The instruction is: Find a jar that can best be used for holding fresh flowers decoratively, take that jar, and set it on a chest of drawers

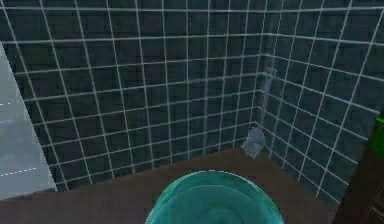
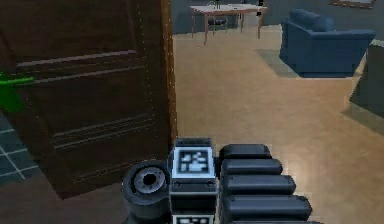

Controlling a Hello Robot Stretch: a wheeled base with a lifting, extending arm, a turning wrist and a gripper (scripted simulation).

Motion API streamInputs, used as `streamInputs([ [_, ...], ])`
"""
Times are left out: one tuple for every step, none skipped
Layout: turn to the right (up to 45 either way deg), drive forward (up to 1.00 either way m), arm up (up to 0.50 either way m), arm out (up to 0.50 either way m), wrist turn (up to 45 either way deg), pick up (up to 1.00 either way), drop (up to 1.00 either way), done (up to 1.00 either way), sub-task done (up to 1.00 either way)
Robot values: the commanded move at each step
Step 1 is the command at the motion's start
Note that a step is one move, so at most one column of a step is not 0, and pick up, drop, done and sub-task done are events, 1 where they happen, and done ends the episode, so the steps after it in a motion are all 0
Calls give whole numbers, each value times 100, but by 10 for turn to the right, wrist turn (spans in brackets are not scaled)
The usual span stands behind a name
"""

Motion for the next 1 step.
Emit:
streamInputs([
  [450,0,0,0,0,0,0,0,0],
])
